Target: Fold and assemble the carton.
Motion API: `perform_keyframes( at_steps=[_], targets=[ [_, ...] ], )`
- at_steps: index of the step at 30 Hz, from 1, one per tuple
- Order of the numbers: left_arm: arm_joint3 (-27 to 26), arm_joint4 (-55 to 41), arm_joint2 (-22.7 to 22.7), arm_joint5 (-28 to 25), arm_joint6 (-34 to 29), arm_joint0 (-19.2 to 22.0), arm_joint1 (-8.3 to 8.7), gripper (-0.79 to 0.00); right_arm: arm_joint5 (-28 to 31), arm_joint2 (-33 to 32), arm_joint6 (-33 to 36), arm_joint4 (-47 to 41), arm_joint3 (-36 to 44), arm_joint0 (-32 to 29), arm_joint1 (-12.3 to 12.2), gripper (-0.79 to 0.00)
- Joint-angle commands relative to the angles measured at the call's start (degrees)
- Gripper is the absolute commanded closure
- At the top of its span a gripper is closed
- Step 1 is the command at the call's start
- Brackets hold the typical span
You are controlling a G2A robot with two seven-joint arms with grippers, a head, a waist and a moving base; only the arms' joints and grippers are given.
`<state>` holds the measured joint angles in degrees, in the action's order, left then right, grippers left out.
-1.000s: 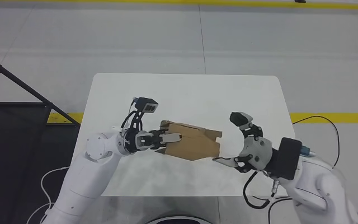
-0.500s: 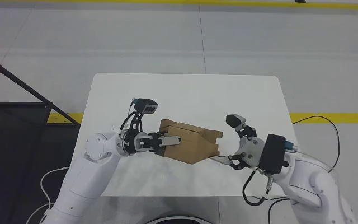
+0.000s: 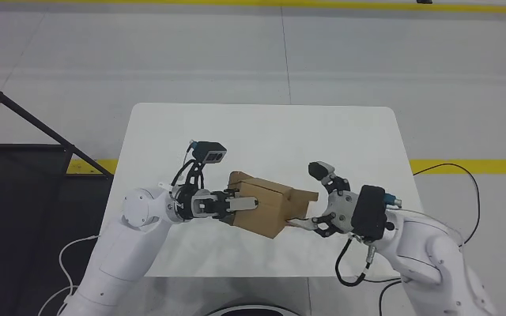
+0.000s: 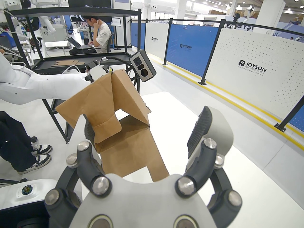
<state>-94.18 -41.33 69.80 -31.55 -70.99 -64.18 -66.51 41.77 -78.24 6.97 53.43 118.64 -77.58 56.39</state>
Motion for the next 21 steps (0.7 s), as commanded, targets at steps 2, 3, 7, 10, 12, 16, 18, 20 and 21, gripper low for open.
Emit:
perform_keyframes(
  at_steps=[2,3,7,10,12,16,18,20,21],
  targets=[
    [0.03,0.06,0.06,-0.14,0.05,0.00,0.02,0.000,-1.46,0.11,2.60,1.36,0.54,0.19,-0.02,-0.785],
    [0.05,0.08,0.10,-0.09,0.07,-0.02,0.03,0.000,-1.64,0.11,2.80,1.43,0.68,0.21,-0.01,-0.785],
    [0.00,0.21,0.22,-0.10,0.18,-0.08,0.07,0.000,-1.64,0.11,2.80,1.43,0.68,0.21,-0.01,-0.785],
    [0.03,0.37,0.21,-0.05,0.19,-0.04,0.09,0.000,-1.64,0.11,2.80,1.43,0.68,0.21,-0.01,-0.785],
    [0.08,0.53,0.21,-0.19,0.25,0.04,0.09,0.000,-1.64,0.11,2.80,1.43,0.68,0.21,-0.01,-0.785],
    [0.18,0.51,0.17,-0.22,0.41,0.20,0.09,0.000,-2.11,0.11,2.70,1.38,0.74,0.09,0.01,-0.785],
    [0.20,0.62,0.17,-0.32,0.39,0.26,0.09,0.000,-2.90,0.13,2.27,0.53,0.98,-0.33,0.09,-0.785],
    [0.27,0.63,0.22,-0.41,0.47,0.28,0.10,0.000,-3.98,-0.30,2.12,-0.82,0.69,-0.85,0.13,-0.785],
    [0.31,0.70,0.26,-0.40,0.46,0.30,0.12,0.000,-4.26,-0.52,1.98,-1.87,0.71,-1.16,0.15,-0.785]
  ],
)
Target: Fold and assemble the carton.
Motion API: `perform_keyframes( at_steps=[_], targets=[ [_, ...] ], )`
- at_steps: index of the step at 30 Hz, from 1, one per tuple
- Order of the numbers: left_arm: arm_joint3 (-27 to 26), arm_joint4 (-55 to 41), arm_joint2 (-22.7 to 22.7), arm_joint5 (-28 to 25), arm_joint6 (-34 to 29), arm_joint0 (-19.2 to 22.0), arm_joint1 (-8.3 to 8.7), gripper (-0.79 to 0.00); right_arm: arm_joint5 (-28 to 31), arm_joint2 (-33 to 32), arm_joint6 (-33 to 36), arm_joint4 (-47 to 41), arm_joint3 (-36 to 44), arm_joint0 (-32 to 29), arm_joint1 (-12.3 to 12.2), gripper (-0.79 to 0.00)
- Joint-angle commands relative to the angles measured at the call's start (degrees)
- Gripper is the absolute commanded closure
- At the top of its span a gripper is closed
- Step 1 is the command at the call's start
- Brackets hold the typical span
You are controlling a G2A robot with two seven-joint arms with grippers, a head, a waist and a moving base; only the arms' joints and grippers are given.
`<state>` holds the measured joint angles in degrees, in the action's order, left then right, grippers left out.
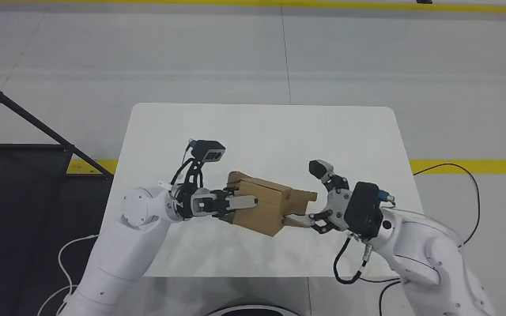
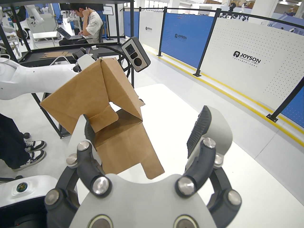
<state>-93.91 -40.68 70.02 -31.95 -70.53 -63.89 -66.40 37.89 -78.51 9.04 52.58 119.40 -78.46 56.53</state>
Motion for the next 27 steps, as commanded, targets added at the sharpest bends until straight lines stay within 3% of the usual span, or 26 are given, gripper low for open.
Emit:
perform_keyframes(
  at_steps=[1,9,14,27],
  targets=[
    [0.06,0.06,0.11,-0.04,0.08,0.02,0.02,0.000,-0.38,-0.52,-0.39,-2.47,-0.23,-0.63,0.02,-0.785],
    [-0.10,0.88,0.83,-0.93,0.42,-0.08,0.17,0.000,-0.75,-5.26,0.60,-14.38,-2.58,-4.35,-0.26,-0.785],
    [-0.21,0.96,1.07,-1.09,0.60,-0.12,0.24,0.000,1.97,-6.53,4.10,-24.06,-4.87,-5.93,-0.56,-0.785],
    [-0.26,1.29,1.01,-1.51,1.44,-0.07,0.29,0.000,10.43,0.29,9.28,-42.23,-11.85,-1.96,-0.25,-0.785]
  ],
)
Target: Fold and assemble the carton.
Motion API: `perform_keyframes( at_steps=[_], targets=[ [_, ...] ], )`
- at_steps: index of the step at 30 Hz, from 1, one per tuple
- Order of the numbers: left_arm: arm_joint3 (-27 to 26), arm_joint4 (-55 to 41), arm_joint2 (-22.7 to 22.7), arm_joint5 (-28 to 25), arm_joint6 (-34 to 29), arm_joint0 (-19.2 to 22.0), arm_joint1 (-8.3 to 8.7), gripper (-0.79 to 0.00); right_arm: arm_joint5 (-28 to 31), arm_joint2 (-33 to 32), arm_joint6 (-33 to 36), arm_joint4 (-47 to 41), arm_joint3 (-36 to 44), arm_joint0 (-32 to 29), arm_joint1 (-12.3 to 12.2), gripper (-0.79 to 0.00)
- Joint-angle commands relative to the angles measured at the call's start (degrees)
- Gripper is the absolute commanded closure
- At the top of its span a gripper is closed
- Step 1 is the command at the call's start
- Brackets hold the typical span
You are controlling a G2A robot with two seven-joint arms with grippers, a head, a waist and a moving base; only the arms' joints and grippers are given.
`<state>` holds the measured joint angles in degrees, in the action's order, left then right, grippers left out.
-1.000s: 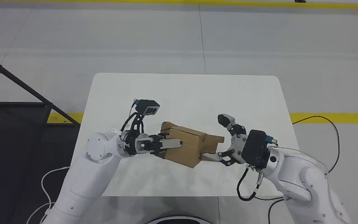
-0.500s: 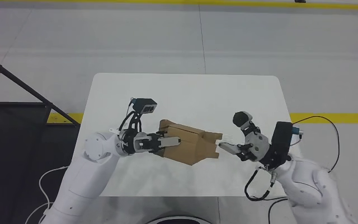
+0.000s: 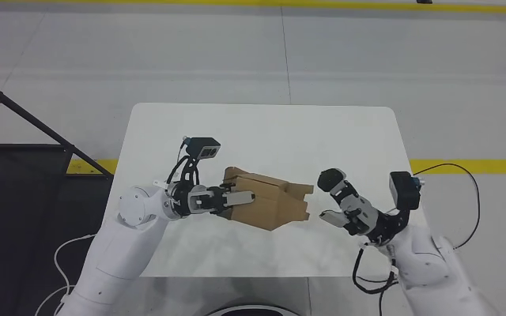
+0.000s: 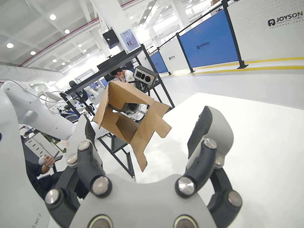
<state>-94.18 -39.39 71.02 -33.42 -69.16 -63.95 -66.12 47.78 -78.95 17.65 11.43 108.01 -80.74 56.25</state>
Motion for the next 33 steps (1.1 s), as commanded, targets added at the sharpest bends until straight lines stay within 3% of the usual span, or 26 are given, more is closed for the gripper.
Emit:
perform_keyframes(
  at_steps=[1,13,33],
  targets=[
    [0.00,0.01,0.01,-0.08,0.11,-0.02,0.01,0.000,1.06,1.51,1.54,-2.22,-0.86,0.74,0.06,-0.785],
    [0.42,-0.30,-0.03,-0.29,0.11,-0.10,0.08,0.000,10.12,6.04,6.54,-15.07,-4.08,4.94,0.13,-0.785],
    [0.66,1.53,-0.52,-1.72,1.22,0.01,0.07,0.000,8.37,5.93,10.37,-14.85,-1.09,6.34,0.02,-0.785]
  ],
)
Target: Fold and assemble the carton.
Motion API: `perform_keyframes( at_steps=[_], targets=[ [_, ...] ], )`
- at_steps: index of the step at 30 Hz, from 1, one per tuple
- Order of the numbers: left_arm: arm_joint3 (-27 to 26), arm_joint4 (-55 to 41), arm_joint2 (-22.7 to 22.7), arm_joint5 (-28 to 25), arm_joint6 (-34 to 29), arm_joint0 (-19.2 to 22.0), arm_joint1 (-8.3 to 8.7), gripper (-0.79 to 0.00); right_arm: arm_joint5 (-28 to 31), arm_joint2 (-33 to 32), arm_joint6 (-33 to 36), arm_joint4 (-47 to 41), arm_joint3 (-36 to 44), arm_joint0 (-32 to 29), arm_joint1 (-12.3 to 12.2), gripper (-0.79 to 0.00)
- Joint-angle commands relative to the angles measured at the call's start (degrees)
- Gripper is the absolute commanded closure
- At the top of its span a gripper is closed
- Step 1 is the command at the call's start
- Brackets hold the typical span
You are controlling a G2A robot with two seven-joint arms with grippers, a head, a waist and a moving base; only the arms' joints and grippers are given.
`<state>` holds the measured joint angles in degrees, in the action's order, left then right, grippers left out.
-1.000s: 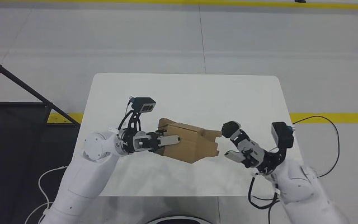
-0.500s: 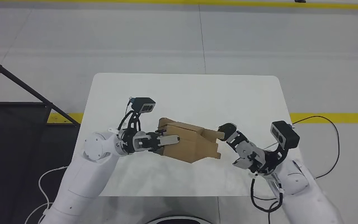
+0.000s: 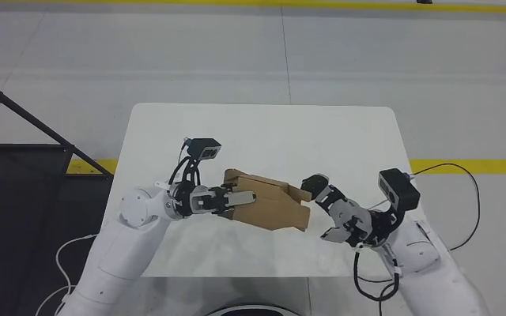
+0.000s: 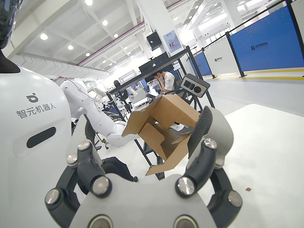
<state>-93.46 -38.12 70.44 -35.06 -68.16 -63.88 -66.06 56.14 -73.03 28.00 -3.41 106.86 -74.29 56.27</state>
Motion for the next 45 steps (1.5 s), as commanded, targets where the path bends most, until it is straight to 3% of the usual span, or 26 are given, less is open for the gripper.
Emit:
perform_keyframes(
  at_steps=[1,21,32,45],
  targets=[
    [-0.18,0.38,0.13,-0.21,0.36,-0.11,0.03,0.000,0.16,0.08,0.10,-0.10,0.19,-0.20,-0.01,-0.785],
    [-1.02,0.43,1.99,-1.91,1.96,-0.76,0.39,0.000,-0.47,-1.57,0.25,-0.24,-1.68,-4.15,-0.32,-0.785],
    [-0.84,2.20,1.55,-2.03,2.54,-0.75,0.46,0.000,-0.84,3.44,2.91,-3.06,-2.41,0.23,0.24,-0.785],
    [-1.03,4.76,1.70,-3.22,3.59,-0.96,0.67,0.000,-6.27,2.15,3.31,2.62,-0.97,1.80,0.33,-0.785]
  ],
)
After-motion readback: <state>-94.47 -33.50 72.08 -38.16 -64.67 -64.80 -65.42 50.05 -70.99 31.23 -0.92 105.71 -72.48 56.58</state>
